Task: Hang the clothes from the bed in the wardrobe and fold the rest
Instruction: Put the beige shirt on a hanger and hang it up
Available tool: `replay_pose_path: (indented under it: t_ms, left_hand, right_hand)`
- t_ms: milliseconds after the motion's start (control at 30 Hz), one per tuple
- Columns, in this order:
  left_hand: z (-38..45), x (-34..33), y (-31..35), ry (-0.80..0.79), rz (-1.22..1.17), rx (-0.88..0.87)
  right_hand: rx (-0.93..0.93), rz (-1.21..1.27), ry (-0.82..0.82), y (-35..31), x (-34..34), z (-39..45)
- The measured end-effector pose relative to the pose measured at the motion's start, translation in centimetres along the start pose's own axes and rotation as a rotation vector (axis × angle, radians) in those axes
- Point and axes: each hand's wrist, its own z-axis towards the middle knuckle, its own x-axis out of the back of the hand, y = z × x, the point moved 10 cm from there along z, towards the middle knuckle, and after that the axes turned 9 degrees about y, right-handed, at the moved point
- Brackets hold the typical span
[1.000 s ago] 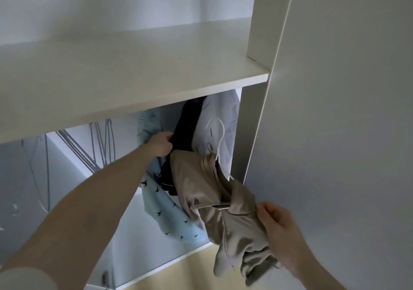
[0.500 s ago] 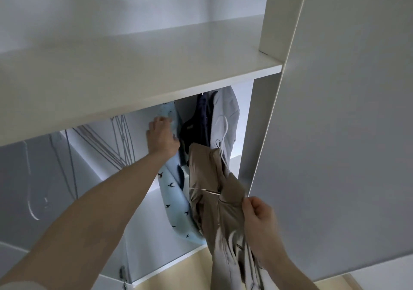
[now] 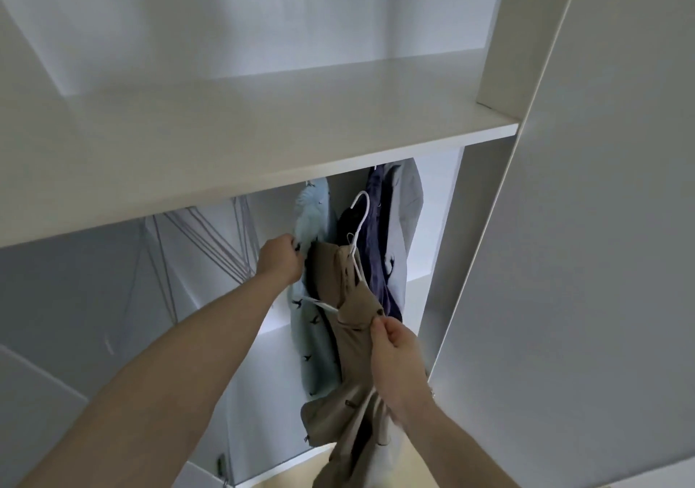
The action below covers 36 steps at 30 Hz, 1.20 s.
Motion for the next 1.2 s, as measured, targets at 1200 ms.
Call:
replay_pose_path:
  t_ms: [1200]
  left_hand:
    - [-0.8,-1.4,-7.8,-0.182,-0.500,0.278]
  right_hand:
    - [0.279,-0.205,0.038,-6.8,-13.5,14.3]
